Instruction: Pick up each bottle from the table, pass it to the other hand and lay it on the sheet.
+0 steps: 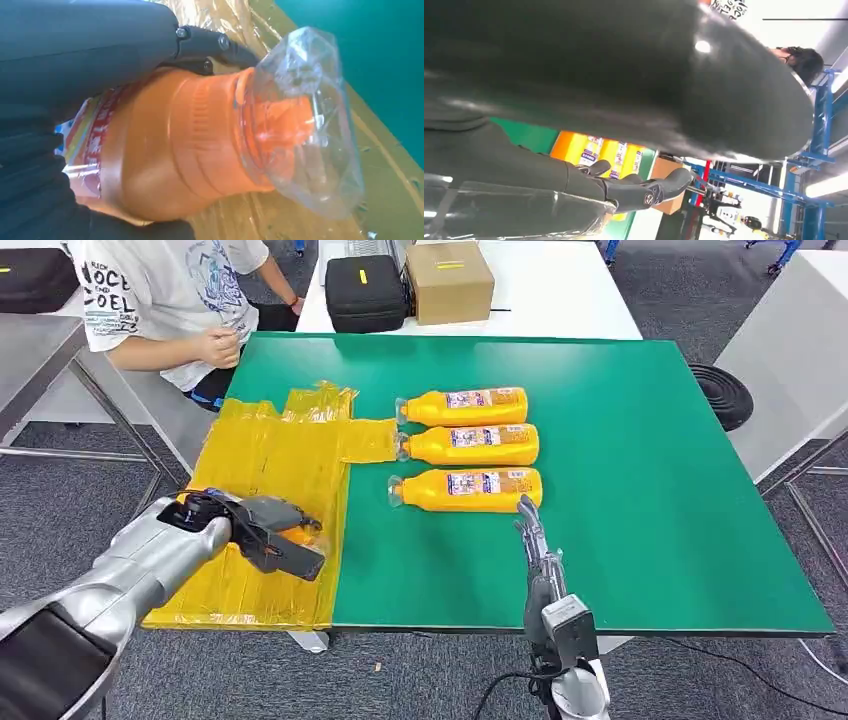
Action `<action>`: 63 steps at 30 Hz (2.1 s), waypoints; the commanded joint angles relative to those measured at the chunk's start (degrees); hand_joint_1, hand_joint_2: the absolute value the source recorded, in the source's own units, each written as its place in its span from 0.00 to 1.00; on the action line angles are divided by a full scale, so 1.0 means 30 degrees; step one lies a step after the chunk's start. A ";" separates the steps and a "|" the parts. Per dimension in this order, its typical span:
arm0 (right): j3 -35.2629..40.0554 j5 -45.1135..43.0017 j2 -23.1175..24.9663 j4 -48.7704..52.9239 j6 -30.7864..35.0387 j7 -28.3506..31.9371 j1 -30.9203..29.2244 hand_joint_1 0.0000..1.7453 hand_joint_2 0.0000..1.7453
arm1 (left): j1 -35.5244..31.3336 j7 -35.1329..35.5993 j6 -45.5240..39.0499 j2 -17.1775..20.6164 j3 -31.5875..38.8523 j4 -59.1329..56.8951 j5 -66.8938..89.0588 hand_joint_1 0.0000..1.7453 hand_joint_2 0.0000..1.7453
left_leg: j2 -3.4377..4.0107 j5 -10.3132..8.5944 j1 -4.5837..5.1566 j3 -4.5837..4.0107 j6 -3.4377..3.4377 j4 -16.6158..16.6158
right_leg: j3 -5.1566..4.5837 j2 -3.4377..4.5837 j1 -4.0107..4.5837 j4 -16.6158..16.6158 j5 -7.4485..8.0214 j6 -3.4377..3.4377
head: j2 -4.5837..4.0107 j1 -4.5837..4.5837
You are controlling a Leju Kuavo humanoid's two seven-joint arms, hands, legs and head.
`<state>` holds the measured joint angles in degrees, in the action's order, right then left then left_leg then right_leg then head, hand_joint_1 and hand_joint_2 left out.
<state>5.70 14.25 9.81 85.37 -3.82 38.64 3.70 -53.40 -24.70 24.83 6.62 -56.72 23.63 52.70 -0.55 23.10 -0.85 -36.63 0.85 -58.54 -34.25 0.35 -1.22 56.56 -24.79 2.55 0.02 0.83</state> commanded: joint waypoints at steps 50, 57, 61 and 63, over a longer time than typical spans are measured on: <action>-0.1574 0.0302 0.0132 0.2134 0.0317 -0.0552 0.1228 0.00 0.00 | 0.0462 -0.0703 -0.4150 0.1745 0.3930 0.7267 -0.7676 0.00 0.00 | -0.0009 0.0019 -0.0005 0.0031 0.0001 -0.0007 | 0.0037 -0.0034 0.0014 0.0001 -0.0027 -0.0037 | 0.0000 -0.0007; -0.1004 0.5845 -0.0562 0.2414 0.3676 -0.2154 0.0030 0.00 0.00 | 0.7579 -0.1749 -1.0339 -0.1645 0.9205 1.2128 -1.0170 0.00 1.00 | 0.0007 0.0020 0.0070 0.0101 0.0023 0.0053 | 0.0094 -0.0013 -0.0066 -0.0053 -0.0022 -0.0011 | 0.0000 0.0000; -0.0408 0.7523 -0.2732 -0.1527 0.5136 -0.3429 -0.3991 0.00 1.00 | 1.0656 -0.3341 -1.0349 -0.3515 1.0951 1.3134 -1.2520 0.00 1.00 | 0.0095 0.0029 0.0069 0.0078 0.0031 0.0040 | 0.0063 0.0080 -0.0059 -0.0065 0.0016 0.0000 | 0.0000 0.0000; -0.0497 0.7993 -0.2934 -0.2529 0.5456 -0.3582 -0.4935 0.00 1.00 | 1.1193 -0.3493 -1.0534 -0.3646 1.1036 1.3434 -1.2613 0.00 1.00 | 0.0137 0.0040 0.0075 0.0088 0.0033 0.0046 | 0.0069 0.0116 -0.0059 -0.0076 0.0029 -0.0008 | 0.0000 0.0015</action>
<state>2.80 34.24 8.60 92.24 8.87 30.76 3.91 -33.56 -32.23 -6.12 3.61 -34.52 56.30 18.72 -0.50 23.18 -0.67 -36.67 0.88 -58.54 -34.28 0.37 -1.36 56.53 -24.81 2.58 0.02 0.87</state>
